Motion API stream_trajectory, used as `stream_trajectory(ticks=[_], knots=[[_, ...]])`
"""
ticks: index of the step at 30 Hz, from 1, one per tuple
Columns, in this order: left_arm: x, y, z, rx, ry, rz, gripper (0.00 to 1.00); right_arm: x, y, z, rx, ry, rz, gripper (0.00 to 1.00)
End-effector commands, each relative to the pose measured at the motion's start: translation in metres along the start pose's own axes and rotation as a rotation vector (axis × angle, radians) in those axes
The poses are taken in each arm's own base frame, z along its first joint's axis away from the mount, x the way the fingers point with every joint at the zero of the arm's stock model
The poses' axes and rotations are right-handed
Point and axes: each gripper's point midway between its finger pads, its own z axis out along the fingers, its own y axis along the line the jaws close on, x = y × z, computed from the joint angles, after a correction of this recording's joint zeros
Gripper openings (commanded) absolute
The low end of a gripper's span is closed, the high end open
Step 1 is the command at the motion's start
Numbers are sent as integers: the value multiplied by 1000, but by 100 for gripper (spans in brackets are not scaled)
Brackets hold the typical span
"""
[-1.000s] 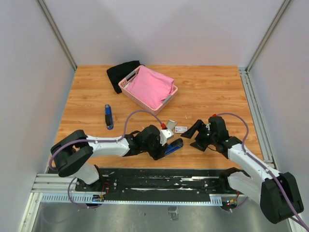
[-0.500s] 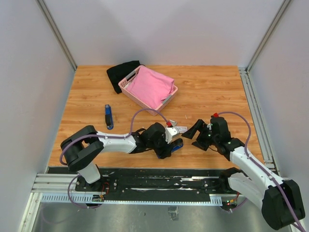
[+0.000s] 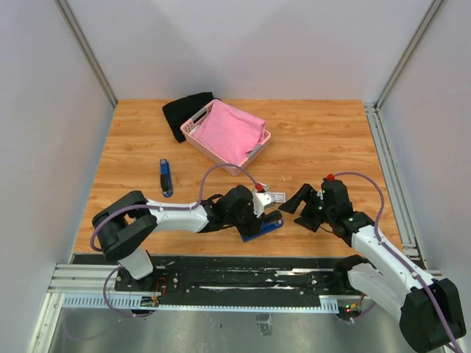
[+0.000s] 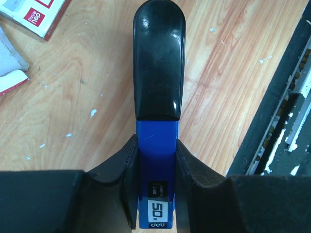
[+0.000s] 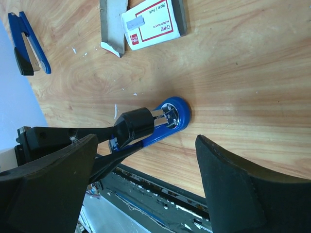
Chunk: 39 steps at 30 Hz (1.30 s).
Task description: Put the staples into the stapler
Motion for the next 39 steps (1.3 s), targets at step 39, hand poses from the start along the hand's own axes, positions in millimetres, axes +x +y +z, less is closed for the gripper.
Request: stream_trajectory(ticks=[39], knots=[[-113, -45, -57, 134, -334, -99, 0, -1, 56, 3, -297, 73, 188, 67]])
